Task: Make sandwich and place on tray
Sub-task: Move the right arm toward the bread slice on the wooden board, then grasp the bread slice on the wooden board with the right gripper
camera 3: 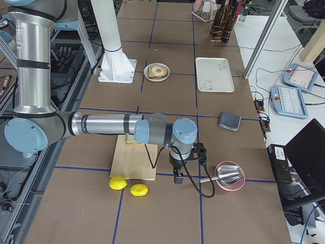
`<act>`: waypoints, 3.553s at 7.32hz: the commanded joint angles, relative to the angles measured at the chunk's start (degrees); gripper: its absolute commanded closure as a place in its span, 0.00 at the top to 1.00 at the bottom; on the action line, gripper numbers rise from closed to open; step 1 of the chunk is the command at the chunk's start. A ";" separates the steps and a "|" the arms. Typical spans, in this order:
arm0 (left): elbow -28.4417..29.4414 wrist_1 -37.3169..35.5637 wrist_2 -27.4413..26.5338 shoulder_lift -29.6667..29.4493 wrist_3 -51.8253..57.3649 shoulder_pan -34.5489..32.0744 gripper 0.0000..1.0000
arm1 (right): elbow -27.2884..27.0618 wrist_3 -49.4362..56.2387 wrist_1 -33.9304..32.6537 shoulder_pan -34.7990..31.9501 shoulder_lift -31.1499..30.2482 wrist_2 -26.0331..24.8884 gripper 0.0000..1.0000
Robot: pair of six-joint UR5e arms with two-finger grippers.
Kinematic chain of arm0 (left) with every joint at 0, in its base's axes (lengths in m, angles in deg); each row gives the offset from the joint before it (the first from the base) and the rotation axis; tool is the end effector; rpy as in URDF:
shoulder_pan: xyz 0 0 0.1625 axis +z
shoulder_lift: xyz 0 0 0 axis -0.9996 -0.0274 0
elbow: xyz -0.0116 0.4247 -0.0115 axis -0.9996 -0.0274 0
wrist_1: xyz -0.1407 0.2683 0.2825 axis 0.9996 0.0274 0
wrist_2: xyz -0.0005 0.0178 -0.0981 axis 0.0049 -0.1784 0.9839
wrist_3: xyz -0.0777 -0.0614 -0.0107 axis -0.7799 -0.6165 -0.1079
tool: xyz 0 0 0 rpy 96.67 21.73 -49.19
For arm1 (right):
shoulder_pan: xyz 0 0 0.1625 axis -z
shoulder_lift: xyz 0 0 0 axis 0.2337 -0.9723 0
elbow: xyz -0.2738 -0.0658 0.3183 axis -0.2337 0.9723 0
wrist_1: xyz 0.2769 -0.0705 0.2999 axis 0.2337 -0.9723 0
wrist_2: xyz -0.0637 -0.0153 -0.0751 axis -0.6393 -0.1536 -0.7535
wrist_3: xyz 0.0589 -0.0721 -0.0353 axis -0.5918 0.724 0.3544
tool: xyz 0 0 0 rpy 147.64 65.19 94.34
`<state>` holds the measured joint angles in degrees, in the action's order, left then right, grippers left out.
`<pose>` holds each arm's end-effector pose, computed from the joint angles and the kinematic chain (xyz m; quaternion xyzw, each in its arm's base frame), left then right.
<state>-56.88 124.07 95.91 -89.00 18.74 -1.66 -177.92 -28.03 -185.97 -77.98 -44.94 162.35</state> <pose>-0.0660 -0.4757 0.5597 0.0994 0.3618 0.0732 0.9240 0.0816 -0.4582 0.6507 0.0058 -0.3412 -0.0720 0.9372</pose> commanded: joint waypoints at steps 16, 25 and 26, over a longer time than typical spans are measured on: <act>0.35 1.45 0.04 -0.53 1.76 0.44 1.00 | -13.49 -32.94 39.79 17.96 -16.12 5.58 1.00; 0.70 1.45 0.04 -0.44 1.76 0.44 1.00 | -3.91 -57.03 68.73 43.05 -21.18 -4.92 0.65; 0.70 1.37 0.04 -0.44 1.76 0.44 1.00 | -3.91 -57.03 68.73 43.41 -21.96 -5.01 0.63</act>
<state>-56.20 125.51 95.95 -89.44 20.51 -1.22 -181.86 -85.00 -117.33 -35.62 -66.30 157.48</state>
